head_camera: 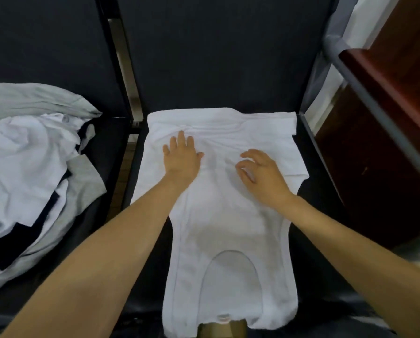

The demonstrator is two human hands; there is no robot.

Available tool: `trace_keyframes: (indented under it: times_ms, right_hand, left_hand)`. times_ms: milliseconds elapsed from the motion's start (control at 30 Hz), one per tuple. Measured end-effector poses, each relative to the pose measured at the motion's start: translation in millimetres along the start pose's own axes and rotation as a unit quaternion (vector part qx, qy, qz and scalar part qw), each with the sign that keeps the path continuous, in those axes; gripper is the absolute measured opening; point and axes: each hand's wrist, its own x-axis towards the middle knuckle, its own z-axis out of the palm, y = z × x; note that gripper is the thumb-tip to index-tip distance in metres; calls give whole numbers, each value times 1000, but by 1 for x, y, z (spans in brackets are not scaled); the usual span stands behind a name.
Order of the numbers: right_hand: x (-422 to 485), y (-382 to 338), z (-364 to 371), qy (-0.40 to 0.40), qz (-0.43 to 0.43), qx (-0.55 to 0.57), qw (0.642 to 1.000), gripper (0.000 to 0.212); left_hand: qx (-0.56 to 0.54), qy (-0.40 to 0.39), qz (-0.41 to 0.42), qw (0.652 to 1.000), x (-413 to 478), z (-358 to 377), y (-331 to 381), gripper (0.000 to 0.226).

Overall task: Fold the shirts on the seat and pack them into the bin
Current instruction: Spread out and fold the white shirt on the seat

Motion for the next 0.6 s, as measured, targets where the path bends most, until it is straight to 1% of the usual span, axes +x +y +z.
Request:
trace_keyframes:
  times_ms: [67, 133, 167, 200, 267, 333, 400, 433, 467, 500, 533, 567, 600]
  right_hand:
    - [-29, -15, -4, -42, 14, -9, 999, 33]
    - [-56, -23, -10, -100, 45, -24, 994, 52]
    - [-68, -25, -12, -113, 45, -45, 992, 57]
    - [-78, -27, -13, -129, 40, -67, 989, 59]
    - [-89, -28, -14, -141, 31, -94, 985, 60]
    - [-90, -30, -15, -165, 35, -109, 980, 73]
    - [-83, -25, -13, -205, 56, -107, 971, 86]
    - [-75, -20, -12, -215, 64, -114, 968, 87]
    - [-65, -15, -11, -220, 67, -126, 965, 83]
    - [-53, -8, -9, -225, 71, -137, 962, 73]
    - [-40, 1, -8, -231, 80, -144, 959, 63]
    - [-27, 10, -8, -238, 93, -141, 957, 56]
    - [-14, 18, -7, -244, 105, -137, 954, 54]
  left_hand:
    - [-45, 79, 62, 994, -29, -4, 3, 49]
    - [-77, 155, 154, 973, -69, 2, -1, 41]
    - [-78, 177, 187, 963, -89, 8, -6, 41]
    - [-71, 177, 210, 959, -108, 15, -13, 42]
    - [-53, 141, 230, 961, -137, 27, -26, 43]
    - [-27, 102, 230, 967, -148, 36, -37, 47]
    - [-11, 63, 224, 973, -142, 38, -41, 59]
    - [-20, 37, 212, 976, -134, 36, -40, 66]
    - [-32, 14, 195, 980, -125, 35, -39, 70]
    - [-40, -11, 173, 984, -114, 33, -39, 70]
    - [-42, -21, 159, 986, -101, 34, -39, 66]
    - [-37, -22, 153, 987, -89, 36, -39, 59]
    - [-31, -30, 151, 988, -77, 35, -38, 54]
